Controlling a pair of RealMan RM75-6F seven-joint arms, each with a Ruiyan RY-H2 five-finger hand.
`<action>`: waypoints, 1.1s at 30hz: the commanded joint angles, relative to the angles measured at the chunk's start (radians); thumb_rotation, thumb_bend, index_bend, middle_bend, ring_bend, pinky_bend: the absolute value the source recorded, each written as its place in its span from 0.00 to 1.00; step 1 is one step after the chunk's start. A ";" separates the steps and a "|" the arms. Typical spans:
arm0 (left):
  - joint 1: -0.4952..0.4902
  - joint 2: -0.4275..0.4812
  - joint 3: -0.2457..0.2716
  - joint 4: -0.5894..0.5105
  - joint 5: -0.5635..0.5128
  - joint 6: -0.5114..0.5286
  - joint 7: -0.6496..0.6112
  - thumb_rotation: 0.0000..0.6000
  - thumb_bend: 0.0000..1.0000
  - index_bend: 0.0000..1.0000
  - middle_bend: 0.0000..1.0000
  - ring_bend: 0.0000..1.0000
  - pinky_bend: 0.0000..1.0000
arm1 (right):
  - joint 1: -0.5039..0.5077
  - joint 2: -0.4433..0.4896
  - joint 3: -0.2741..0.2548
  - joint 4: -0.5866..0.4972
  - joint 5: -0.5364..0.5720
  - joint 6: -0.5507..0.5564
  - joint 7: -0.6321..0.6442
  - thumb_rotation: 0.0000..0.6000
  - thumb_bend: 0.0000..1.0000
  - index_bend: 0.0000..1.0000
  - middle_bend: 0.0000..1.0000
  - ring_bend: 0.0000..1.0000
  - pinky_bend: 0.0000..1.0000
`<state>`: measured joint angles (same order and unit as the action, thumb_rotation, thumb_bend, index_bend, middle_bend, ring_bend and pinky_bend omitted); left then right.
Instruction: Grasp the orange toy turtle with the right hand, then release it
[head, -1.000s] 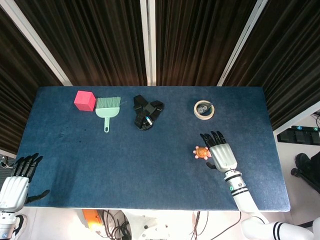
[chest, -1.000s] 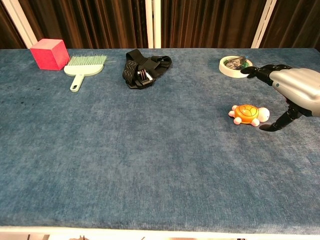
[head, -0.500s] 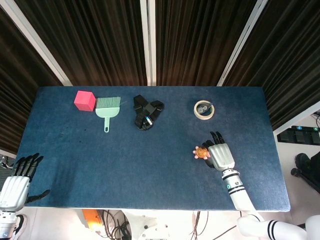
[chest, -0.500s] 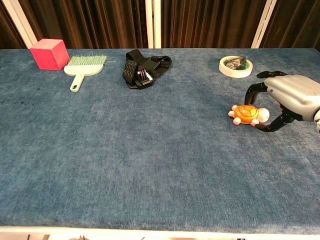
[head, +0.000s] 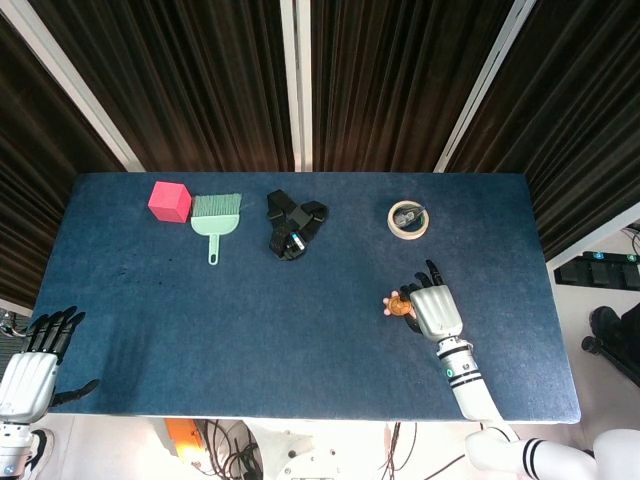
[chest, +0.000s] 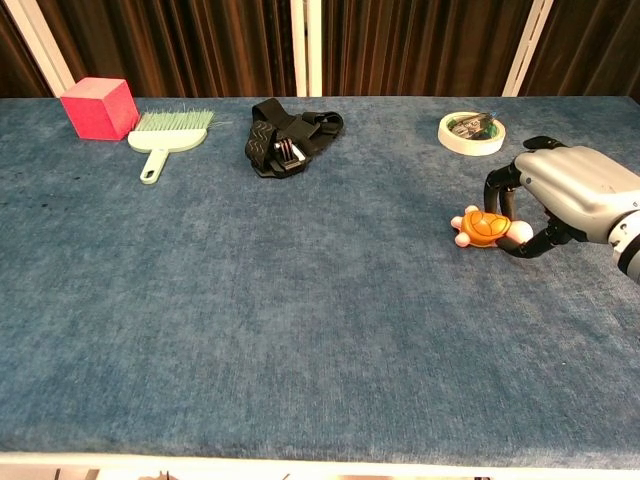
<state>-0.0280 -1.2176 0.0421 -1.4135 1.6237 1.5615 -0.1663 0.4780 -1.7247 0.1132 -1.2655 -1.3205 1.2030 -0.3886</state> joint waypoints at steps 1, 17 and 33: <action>0.000 -0.001 0.000 0.001 0.000 0.000 -0.001 1.00 0.00 0.06 0.01 0.00 0.00 | -0.004 -0.012 -0.002 0.024 -0.017 0.014 0.016 1.00 0.36 1.00 0.86 0.36 0.00; 0.001 0.000 -0.001 0.000 0.003 0.006 0.000 1.00 0.00 0.06 0.01 0.00 0.00 | -0.009 0.063 -0.013 -0.044 -0.015 -0.032 0.008 1.00 0.12 0.20 0.25 0.01 0.00; 0.000 0.000 -0.001 -0.001 0.002 0.005 0.001 1.00 0.00 0.06 0.01 0.00 0.00 | -0.006 0.059 -0.018 -0.048 -0.058 -0.018 0.036 1.00 0.14 0.34 0.30 0.00 0.00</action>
<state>-0.0282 -1.2179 0.0414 -1.4143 1.6259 1.5666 -0.1653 0.4704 -1.6636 0.0944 -1.3154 -1.3794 1.1868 -0.3506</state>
